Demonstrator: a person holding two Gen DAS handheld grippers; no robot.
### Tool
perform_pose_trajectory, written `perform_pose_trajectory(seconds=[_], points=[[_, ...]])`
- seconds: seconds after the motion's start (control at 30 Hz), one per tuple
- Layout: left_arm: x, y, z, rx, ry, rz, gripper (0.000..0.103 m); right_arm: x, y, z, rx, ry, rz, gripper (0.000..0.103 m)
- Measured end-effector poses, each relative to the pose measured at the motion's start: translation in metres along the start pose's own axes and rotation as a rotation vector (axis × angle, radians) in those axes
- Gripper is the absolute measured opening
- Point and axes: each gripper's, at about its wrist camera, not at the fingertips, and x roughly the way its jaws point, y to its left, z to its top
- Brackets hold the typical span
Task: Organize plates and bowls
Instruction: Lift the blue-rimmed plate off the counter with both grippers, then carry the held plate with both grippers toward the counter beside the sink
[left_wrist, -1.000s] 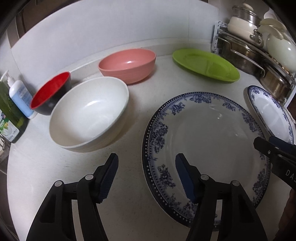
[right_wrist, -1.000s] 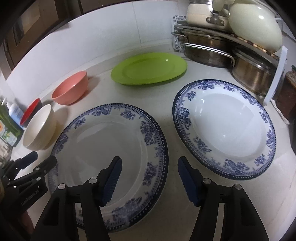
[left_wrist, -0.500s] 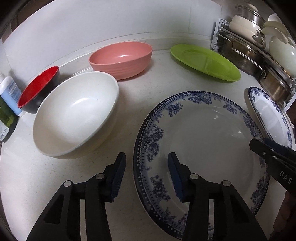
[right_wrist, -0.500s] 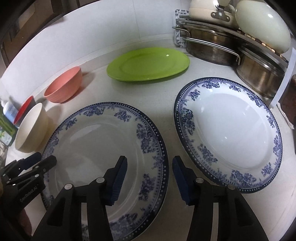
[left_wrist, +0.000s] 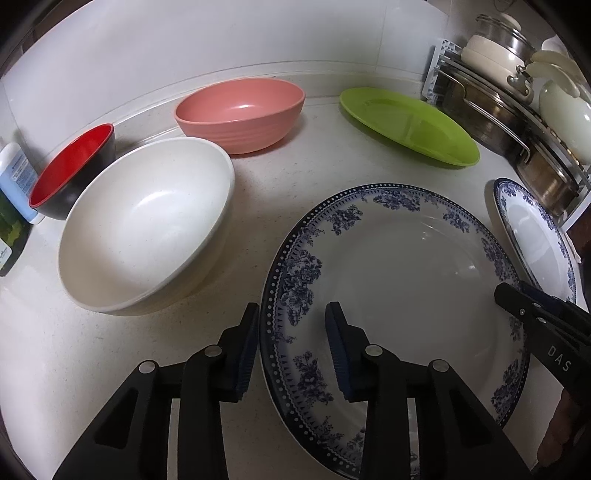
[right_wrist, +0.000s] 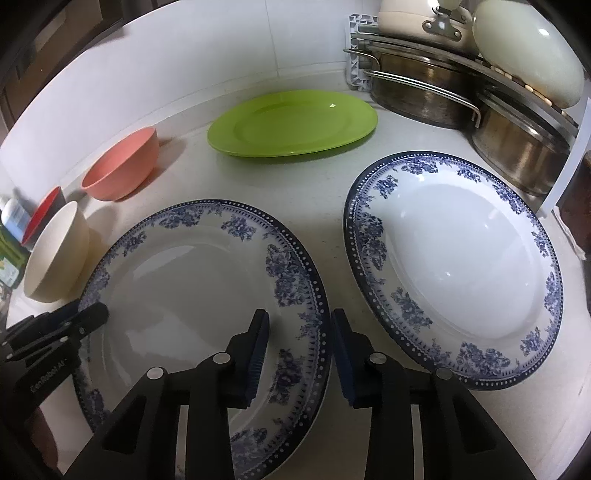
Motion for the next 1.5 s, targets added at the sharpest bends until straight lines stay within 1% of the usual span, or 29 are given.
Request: perform_pose_trajectory(seconds=[0.2, 0.47, 0.67, 0.93, 1.13, 1.5], points=[[-0.007, -0.001, -0.001, 0.008, -0.021, 0.007, 0.035, -0.001, 0.000, 0.001, 0.007, 0.015, 0.002, 0.034], [-0.024, 0.004, -0.007, -0.001, -0.047, 0.002, 0.035, -0.015, 0.000, 0.001, 0.012, 0.002, 0.002, 0.034], [-0.045, 0.010, -0.011, -0.020, -0.081, 0.006, 0.035, -0.030, 0.003, 0.002, 0.011, -0.009, 0.006, 0.034], [-0.076, 0.022, -0.021, -0.049, -0.136, 0.032, 0.035, -0.056, 0.014, 0.000, -0.022, -0.045, 0.021, 0.034], [-0.095, 0.042, -0.032, -0.086, -0.167, 0.062, 0.035, -0.073, 0.030, -0.004, -0.055, -0.070, 0.046, 0.034], [-0.128, 0.084, -0.054, -0.164, -0.222, 0.129, 0.035, -0.092, 0.075, -0.012, -0.128, -0.100, 0.111, 0.034]])
